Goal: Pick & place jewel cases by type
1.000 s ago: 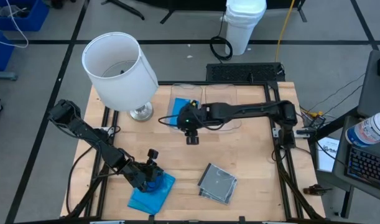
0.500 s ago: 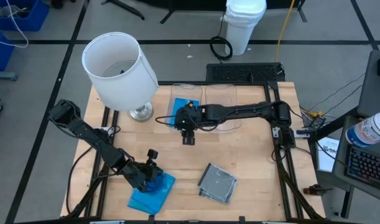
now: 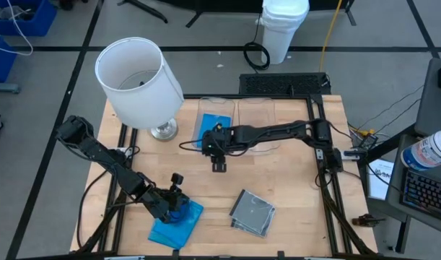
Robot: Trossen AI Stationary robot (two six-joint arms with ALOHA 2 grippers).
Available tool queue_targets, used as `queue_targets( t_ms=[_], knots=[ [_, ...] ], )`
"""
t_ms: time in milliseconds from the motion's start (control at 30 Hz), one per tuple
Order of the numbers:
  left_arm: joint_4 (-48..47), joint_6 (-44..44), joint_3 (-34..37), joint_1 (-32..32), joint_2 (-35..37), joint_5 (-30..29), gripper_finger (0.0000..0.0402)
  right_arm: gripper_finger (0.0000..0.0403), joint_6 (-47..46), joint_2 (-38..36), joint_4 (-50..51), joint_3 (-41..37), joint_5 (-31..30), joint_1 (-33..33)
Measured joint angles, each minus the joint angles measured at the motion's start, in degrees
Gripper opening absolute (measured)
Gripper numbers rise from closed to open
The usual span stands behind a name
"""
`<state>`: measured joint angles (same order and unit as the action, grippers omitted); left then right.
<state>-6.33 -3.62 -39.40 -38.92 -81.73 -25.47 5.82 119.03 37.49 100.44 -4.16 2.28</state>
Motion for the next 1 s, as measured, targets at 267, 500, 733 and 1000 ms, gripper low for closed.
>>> queue_targets(
  t_ms=[267, 500, 733, 1000],
  knots=[
    [0.1, -0.1, 0.0, 0.0, 0.0, 0.0, 0.0067, 0.0122, 4.0, 0.0, 0.0, -0.1, 1.7, 0.1],
    [0.1, -0.7, 0.0, 0.0, 0.0, 0.0, 0.0067, 0.005, 6.2, -0.1, -0.8, -1.2, 4.4, 0.0],
    [0.1, -1.4, 0.0, 0.0, 0.0, 0.0, 0.0067, 0.0004, 8.7, -0.4, -1.5, -3.9, 4.2, 0.1],
    [0.1, -1.2, 0.0, 0.0, 0.0, 0.0, 0.0067, 0.0002, 8.2, -0.3, -3.0, -4.8, 4.5, 0.0]
  ],
)
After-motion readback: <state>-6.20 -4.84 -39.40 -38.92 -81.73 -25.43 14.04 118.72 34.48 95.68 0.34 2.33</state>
